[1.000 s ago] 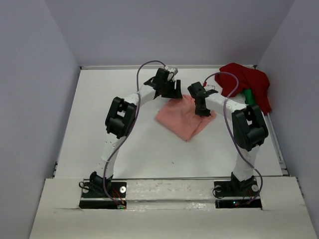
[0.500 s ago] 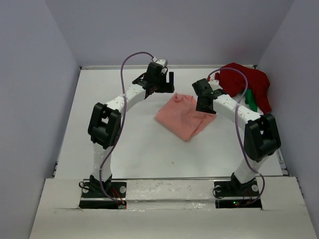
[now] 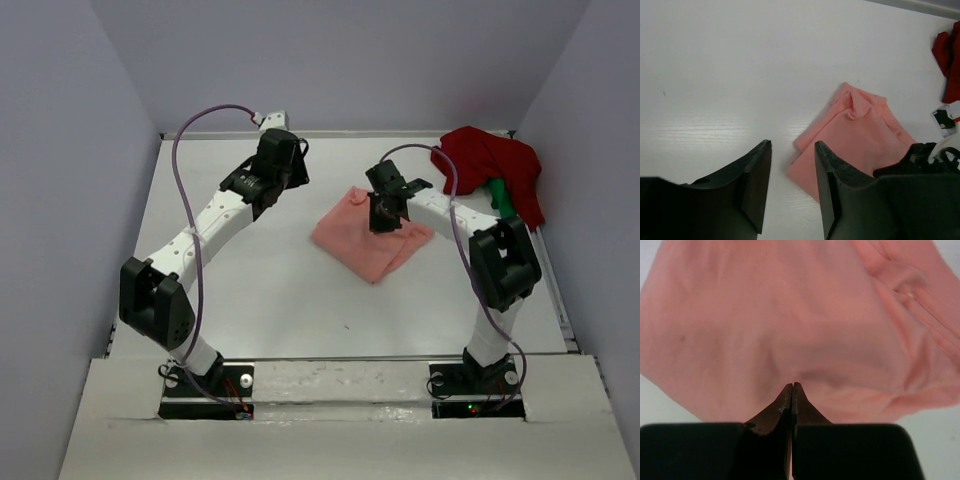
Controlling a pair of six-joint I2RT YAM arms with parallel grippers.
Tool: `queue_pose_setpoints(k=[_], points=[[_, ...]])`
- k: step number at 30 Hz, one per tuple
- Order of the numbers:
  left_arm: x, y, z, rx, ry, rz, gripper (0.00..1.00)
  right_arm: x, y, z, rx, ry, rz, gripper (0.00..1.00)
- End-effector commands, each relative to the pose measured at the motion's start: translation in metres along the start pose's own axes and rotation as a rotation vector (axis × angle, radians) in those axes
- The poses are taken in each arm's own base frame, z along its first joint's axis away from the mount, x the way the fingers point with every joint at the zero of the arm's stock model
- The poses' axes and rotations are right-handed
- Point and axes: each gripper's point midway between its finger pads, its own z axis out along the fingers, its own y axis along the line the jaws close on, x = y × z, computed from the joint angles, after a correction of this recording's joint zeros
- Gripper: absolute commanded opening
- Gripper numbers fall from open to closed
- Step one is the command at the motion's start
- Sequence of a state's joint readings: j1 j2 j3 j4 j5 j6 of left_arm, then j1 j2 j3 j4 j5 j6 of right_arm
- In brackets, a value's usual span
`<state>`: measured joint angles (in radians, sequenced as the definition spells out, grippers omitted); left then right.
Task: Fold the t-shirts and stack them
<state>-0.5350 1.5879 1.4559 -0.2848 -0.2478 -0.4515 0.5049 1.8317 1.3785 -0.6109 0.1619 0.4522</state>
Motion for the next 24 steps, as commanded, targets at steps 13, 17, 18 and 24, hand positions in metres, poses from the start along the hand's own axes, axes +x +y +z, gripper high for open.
queue_pose_setpoints(k=[13,17,18,24], points=[[0.039,0.014,0.015,-0.038,0.084,0.025,0.0,-0.021,0.118,0.014,-0.194,0.02,-0.196,0.0],[0.039,0.01,0.014,-0.016,0.084,0.026,0.0,-0.007,0.121,0.022,-0.173,0.039,-0.205,0.0],[0.04,0.011,0.014,-0.017,0.085,0.028,0.0,-0.007,0.117,0.025,-0.153,0.037,-0.198,0.0],[0.04,0.014,0.012,-0.023,0.077,0.026,0.0,0.008,0.116,0.037,-0.14,0.065,-0.212,0.0]])
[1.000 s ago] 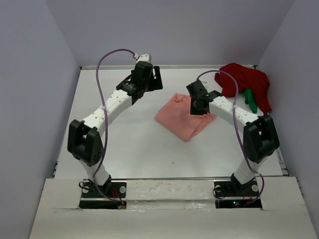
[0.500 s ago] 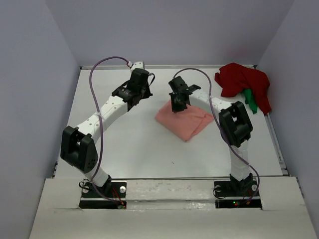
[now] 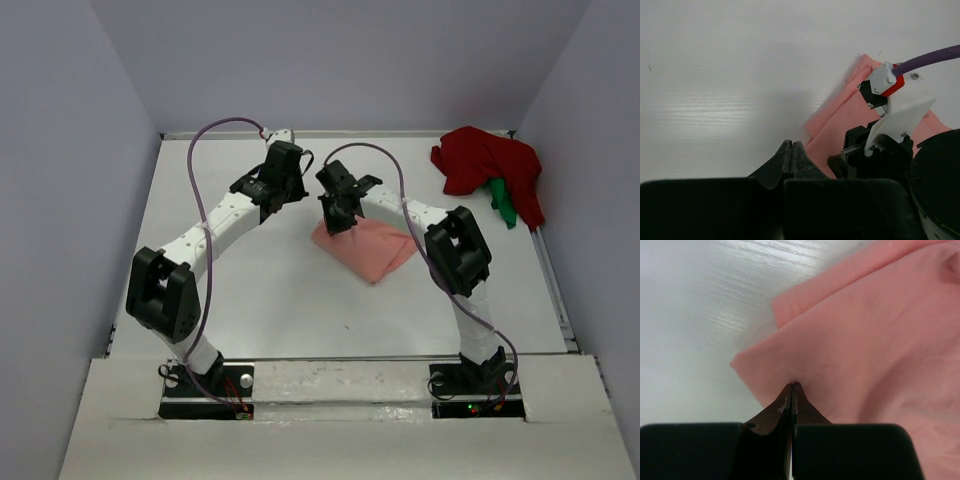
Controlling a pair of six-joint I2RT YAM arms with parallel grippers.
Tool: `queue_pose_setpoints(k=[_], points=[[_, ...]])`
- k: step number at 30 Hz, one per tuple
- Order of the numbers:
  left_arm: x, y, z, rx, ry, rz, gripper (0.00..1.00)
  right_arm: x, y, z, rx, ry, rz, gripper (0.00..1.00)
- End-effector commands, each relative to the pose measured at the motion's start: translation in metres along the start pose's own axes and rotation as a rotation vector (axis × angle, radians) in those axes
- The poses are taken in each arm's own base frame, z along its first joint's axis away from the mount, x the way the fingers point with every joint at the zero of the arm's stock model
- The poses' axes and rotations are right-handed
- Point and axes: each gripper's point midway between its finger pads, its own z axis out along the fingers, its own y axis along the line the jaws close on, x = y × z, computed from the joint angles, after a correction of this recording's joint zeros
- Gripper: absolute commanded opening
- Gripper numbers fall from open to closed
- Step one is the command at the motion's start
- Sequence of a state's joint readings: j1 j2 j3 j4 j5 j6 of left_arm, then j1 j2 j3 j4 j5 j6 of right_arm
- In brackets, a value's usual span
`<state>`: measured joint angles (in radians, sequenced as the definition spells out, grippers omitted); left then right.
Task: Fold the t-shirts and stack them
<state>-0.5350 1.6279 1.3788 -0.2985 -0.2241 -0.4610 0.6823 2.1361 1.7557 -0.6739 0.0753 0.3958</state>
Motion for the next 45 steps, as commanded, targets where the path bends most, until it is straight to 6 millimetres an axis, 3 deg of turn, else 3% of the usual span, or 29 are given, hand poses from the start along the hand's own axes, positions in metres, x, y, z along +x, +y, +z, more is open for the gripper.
queue_pose_setpoints(k=[1,7,11,21,25,27,28,30,31,33,38,42,44,45], points=[[-0.009,-0.002,-0.007,0.018,-0.044,-0.002,0.0,0.007,-0.004,0.009,0.025,0.017,-0.002,0.0],[-0.012,0.0,-0.015,0.017,-0.057,-0.011,0.0,0.022,0.004,0.028,-0.028,0.086,-0.018,0.0],[-0.014,0.002,-0.02,0.013,-0.063,-0.008,0.0,0.048,0.018,0.03,-0.036,0.133,-0.043,0.0],[-0.018,0.001,-0.031,0.032,-0.074,-0.016,0.0,0.118,0.054,-0.013,-0.062,0.142,-0.002,0.0],[-0.016,0.0,-0.035,0.047,-0.069,-0.021,0.0,0.159,0.04,-0.025,0.029,0.149,0.024,0.0],[-0.014,0.0,-0.036,0.05,-0.066,-0.019,0.0,0.168,0.034,-0.037,0.043,0.134,0.036,0.0],[-0.014,-0.001,-0.038,0.055,-0.068,-0.021,0.0,0.185,0.023,-0.038,0.083,0.146,0.05,0.0],[-0.01,0.001,-0.036,0.056,-0.06,-0.022,0.0,0.196,0.014,-0.046,0.097,0.143,0.066,0.0],[-0.007,-0.001,-0.035,0.063,-0.052,-0.021,0.0,0.192,0.01,-0.057,0.098,0.112,0.095,0.0],[-0.002,-0.002,-0.032,0.068,-0.039,-0.02,0.0,0.205,-0.001,-0.065,0.111,0.108,0.086,0.0],[0.007,-0.01,-0.024,0.079,-0.022,-0.012,0.0,0.186,-0.004,-0.092,0.067,0.004,0.04,0.0],[0.012,-0.015,-0.02,0.076,-0.012,0.0,0.0,0.178,0.004,-0.09,0.052,0.007,-0.042,0.0],[0.015,-0.017,-0.018,0.075,-0.004,0.003,0.0,0.172,0.023,-0.087,-0.002,0.037,-0.076,0.0],[0.015,-0.017,-0.018,0.075,-0.004,0.003,0.0,0.172,0.023,-0.087,-0.002,0.037,-0.076,0.0]])
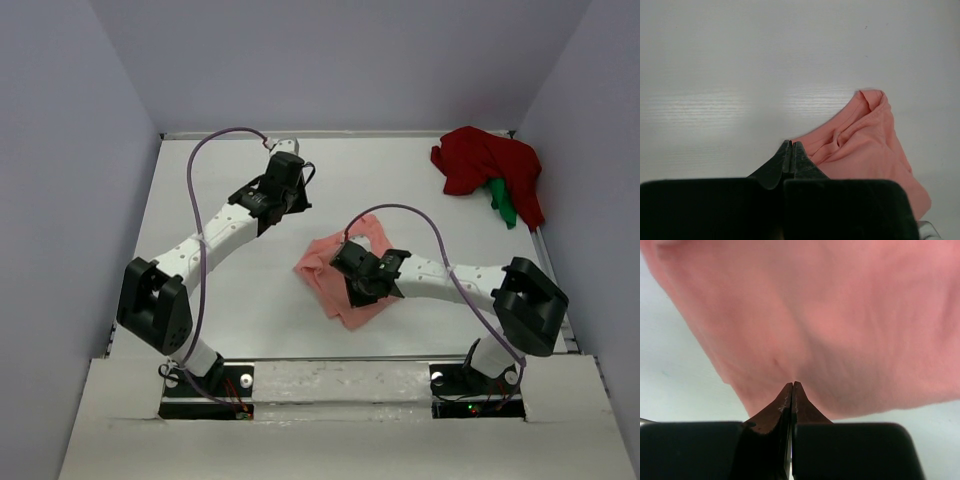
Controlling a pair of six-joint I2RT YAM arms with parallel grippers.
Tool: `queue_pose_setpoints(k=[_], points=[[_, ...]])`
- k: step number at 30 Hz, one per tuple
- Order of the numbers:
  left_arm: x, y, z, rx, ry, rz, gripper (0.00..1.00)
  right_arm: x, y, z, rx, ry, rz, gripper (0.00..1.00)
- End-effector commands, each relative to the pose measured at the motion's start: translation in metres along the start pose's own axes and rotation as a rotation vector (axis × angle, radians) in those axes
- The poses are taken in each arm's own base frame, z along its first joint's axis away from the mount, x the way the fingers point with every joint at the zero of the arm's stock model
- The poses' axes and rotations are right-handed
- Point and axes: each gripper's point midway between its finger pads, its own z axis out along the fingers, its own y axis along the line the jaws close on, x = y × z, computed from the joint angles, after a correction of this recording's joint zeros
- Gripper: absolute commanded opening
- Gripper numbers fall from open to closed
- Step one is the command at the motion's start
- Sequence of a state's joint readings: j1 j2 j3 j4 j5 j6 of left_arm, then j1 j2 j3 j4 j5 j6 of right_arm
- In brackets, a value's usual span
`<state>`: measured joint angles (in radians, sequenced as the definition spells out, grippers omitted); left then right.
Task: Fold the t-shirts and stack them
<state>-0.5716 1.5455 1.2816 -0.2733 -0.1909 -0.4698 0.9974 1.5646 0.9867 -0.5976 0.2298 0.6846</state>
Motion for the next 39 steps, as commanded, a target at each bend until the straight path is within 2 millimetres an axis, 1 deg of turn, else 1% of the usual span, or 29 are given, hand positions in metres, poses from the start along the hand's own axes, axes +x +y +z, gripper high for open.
queue_pose_setpoints(k=[1,4,5,6,8,11,14,18,19,20,21,22,23,25,26,28,30,31,33,34,36,37,38,39], points=[[-0.006,-0.009,0.001,0.014,-0.022,-0.006,0.0,-0.017,0.035,-0.003,-0.063,-0.029,-0.099,0.0],[-0.008,-0.009,-0.002,0.013,-0.028,-0.004,0.0,-0.025,0.044,-0.01,-0.031,-0.071,-0.094,0.0],[-0.009,-0.01,-0.003,0.011,-0.032,-0.003,0.0,-0.031,0.048,-0.013,-0.036,-0.087,-0.082,0.0],[-0.009,-0.01,-0.004,0.011,-0.032,-0.002,0.0,-0.032,0.047,-0.014,-0.022,-0.089,-0.067,0.0],[-0.011,-0.01,-0.004,0.008,-0.033,-0.002,0.0,-0.029,0.046,-0.014,-0.005,-0.083,-0.063,0.0],[-0.012,-0.011,-0.006,0.01,-0.036,-0.003,0.0,-0.025,0.041,-0.013,0.011,-0.076,-0.054,0.0],[-0.013,-0.007,-0.007,-0.007,-0.044,-0.006,0.0,-0.021,0.035,-0.014,0.019,-0.074,-0.047,0.0],[-0.017,-0.006,-0.006,-0.021,-0.057,0.0,0.0,-0.013,0.028,-0.018,0.028,-0.077,-0.04,0.0],[-0.018,-0.004,-0.004,-0.035,-0.056,0.003,0.0,-0.01,0.025,-0.017,0.031,-0.072,-0.036,0.0],[-0.016,0.001,0.003,-0.071,-0.046,0.007,0.0,-0.008,0.024,-0.017,0.034,-0.069,-0.031,0.0],[-0.014,0.004,0.004,-0.088,-0.033,0.013,0.0,-0.005,0.021,-0.017,0.038,-0.061,-0.028,0.0],[-0.017,0.004,0.006,-0.093,-0.032,0.01,0.0,-0.003,0.02,-0.018,0.038,-0.06,-0.017,0.0],[-0.011,0.007,0.012,-0.104,-0.009,0.012,0.0,0.006,0.014,-0.015,0.048,-0.04,-0.012,0.0],[-0.01,0.006,0.017,-0.104,0.002,0.004,0.0,0.014,0.012,-0.013,0.053,-0.03,-0.006,0.0],[-0.01,0.005,0.018,-0.099,0.005,0.002,0.0,0.022,0.008,-0.01,0.055,-0.012,-0.004,0.0],[-0.011,0.003,0.018,-0.091,0.001,-0.002,0.0,0.026,0.008,-0.007,0.054,-0.002,0.002,0.0],[-0.013,0.001,0.018,-0.084,-0.001,-0.006,0.0,0.032,0.011,-0.004,0.044,0.015,-0.006,0.0],[-0.013,0.002,0.018,-0.088,0.005,-0.004,0.0,0.036,0.018,-0.004,0.022,0.025,-0.013,0.0],[-0.016,0.002,0.017,-0.093,0.0,-0.002,0.0,0.04,0.025,0.0,0.006,0.038,-0.024,0.0],[-0.02,0.002,0.015,-0.093,-0.006,-0.001,0.0,0.041,0.033,0.0,-0.015,0.041,-0.035,0.0],[-0.024,0.003,0.012,-0.097,-0.015,-0.003,0.0,0.048,0.045,0.009,-0.045,0.07,-0.063,0.0],[-0.028,0.002,0.01,-0.095,-0.025,-0.005,0.0,0.047,0.056,0.011,-0.069,0.07,-0.081,0.0],[-0.029,0.002,0.009,-0.093,-0.025,-0.004,0.0,0.047,0.061,0.014,-0.075,0.079,-0.085,0.0],[-0.03,0.003,0.008,-0.096,-0.027,-0.007,0.0,0.055,0.065,0.024,-0.063,0.103,-0.11,0.0]])
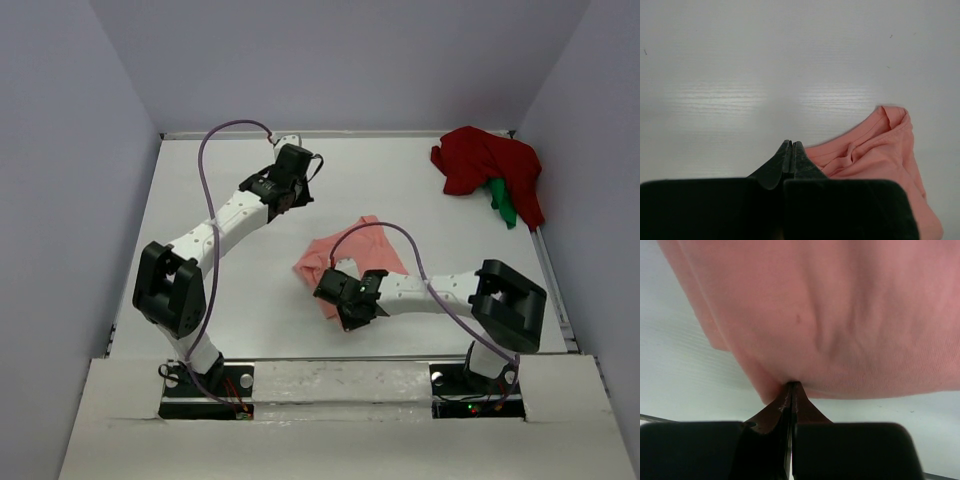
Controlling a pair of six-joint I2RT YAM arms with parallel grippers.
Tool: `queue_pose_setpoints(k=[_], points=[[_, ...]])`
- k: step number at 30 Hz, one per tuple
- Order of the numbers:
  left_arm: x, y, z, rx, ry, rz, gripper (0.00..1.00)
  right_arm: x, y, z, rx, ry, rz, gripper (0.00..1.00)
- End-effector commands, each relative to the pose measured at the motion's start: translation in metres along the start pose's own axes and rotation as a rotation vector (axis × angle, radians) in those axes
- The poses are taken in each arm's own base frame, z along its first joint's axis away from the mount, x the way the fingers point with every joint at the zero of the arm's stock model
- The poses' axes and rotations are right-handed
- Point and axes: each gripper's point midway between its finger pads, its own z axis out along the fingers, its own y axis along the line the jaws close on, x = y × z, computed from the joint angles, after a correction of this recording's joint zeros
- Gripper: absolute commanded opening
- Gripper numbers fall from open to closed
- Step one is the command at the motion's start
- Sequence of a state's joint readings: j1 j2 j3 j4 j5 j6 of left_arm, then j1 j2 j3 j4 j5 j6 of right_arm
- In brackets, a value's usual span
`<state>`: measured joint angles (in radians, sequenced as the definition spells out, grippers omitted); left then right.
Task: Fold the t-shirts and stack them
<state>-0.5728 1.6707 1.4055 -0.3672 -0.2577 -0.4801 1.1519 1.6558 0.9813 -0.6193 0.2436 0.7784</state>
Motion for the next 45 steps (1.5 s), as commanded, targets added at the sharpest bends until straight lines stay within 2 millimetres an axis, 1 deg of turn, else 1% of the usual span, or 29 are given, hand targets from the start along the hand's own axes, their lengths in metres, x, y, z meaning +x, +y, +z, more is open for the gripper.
queue_pose_setpoints(k=[1,5,7,8,10,11,13,17,19,20,21,24,25,26,28,30,32,33,34,35,36,37,38,39,40,41,42,43,45], points=[[-0.032,-0.002,-0.018,0.007,-0.073,-0.026,0.0,-0.005,0.056,0.01,-0.116,0.007,-0.061,0.0],[-0.034,-0.001,-0.02,0.012,-0.077,-0.023,0.0,-0.005,0.09,0.015,-0.156,0.011,-0.118,0.0],[-0.033,0.0,-0.021,0.01,-0.078,-0.02,0.0,-0.005,0.092,0.022,-0.142,0.028,-0.137,0.0],[-0.033,0.0,-0.02,0.012,-0.078,-0.02,0.0,-0.013,0.095,0.021,-0.134,0.002,-0.132,0.0],[-0.031,0.001,-0.019,0.008,-0.073,-0.017,0.0,-0.018,0.09,0.02,-0.1,-0.02,-0.123,0.0],[-0.031,0.001,-0.019,0.011,-0.072,-0.016,0.0,-0.025,0.081,0.016,-0.052,-0.052,-0.103,0.0],[-0.028,0.002,-0.019,0.015,-0.068,-0.01,0.0,-0.027,0.075,0.013,-0.032,-0.064,-0.104,0.0],[-0.025,-0.003,-0.019,0.045,-0.064,-0.01,0.0,-0.032,0.054,0.002,0.052,-0.101,-0.081,0.01],[-0.022,-0.002,-0.02,0.05,-0.06,-0.014,0.0,-0.036,0.044,-0.015,0.087,-0.13,-0.082,0.11],[-0.021,-0.003,-0.021,0.057,-0.061,-0.016,0.01,-0.042,0.038,-0.024,0.122,-0.171,-0.076,0.15],[-0.022,-0.004,-0.023,0.06,-0.065,-0.015,0.02,-0.048,0.034,-0.032,0.139,-0.191,-0.069,0.23],[-0.018,-0.003,-0.027,0.05,-0.074,0.001,0.09,-0.067,0.024,-0.073,0.176,-0.264,-0.058,0.29],[-0.017,-0.002,-0.028,0.035,-0.076,0.007,0.14,-0.071,0.019,-0.086,0.178,-0.279,-0.06,0.31],[-0.014,0.0,-0.028,0.025,-0.069,0.013,0.15,-0.081,0.02,-0.099,0.169,-0.309,-0.054,0.32],[-0.01,0.004,-0.027,0.006,-0.062,0.014,0.15,-0.092,0.019,-0.114,0.161,-0.357,-0.055,0.37],[-0.005,0.007,-0.025,-0.011,-0.05,0.021,0.16,-0.109,0.008,-0.122,0.152,-0.375,-0.029,0.38],[0.0,0.012,-0.023,-0.036,-0.042,0.023,0.17,-0.123,0.001,-0.118,0.114,-0.383,-0.004,0.38],[0.006,0.011,-0.024,-0.041,-0.027,0.033,0.17,-0.13,-0.023,-0.11,0.117,-0.36,0.029,0.38],[0.013,0.013,-0.022,-0.047,-0.011,0.039,0.17,-0.136,-0.03,-0.106,0.087,-0.354,0.043,0.38],[0.02,0.01,-0.02,-0.035,0.007,0.041,0.19,-0.146,-0.025,-0.101,0.001,-0.358,0.033,0.38],[0.026,0.008,-0.018,-0.018,0.024,0.041,0.22,-0.151,-0.035,-0.096,-0.012,-0.359,0.046,0.38],[0.04,0.007,-0.015,0.007,0.057,0.047,0.3,-0.164,-0.059,-0.089,-0.003,-0.373,0.068,0.38],[0.047,0.006,-0.013,0.02,0.071,0.043,0.33,-0.169,-0.066,-0.084,-0.02,-0.372,0.079,0.39],[0.051,0.008,-0.011,0.03,0.08,0.024,0.36,-0.171,-0.087,-0.069,-0.043,-0.332,0.122,0.41],[0.065,0.015,-0.008,0.031,0.109,0.017,0.38,-0.18,-0.093,-0.064,-0.078,-0.342,0.136,0.43],[0.067,0.008,-0.009,0.094,0.118,-0.009,0.4,-0.179,-0.092,-0.058,-0.141,-0.31,0.117,0.44],[0.071,0.007,-0.008,0.13,0.132,-0.028,0.41,-0.182,-0.101,-0.052,-0.151,-0.305,0.138,0.46],[0.078,0.013,-0.005,0.172,0.16,-0.067,0.42,-0.187,-0.108,-0.045,-0.206,-0.294,0.145,0.47],[0.085,0.019,-0.005,0.187,0.185,-0.086,0.42,-0.192,-0.117,-0.037,-0.197,-0.29,0.151,0.48]])
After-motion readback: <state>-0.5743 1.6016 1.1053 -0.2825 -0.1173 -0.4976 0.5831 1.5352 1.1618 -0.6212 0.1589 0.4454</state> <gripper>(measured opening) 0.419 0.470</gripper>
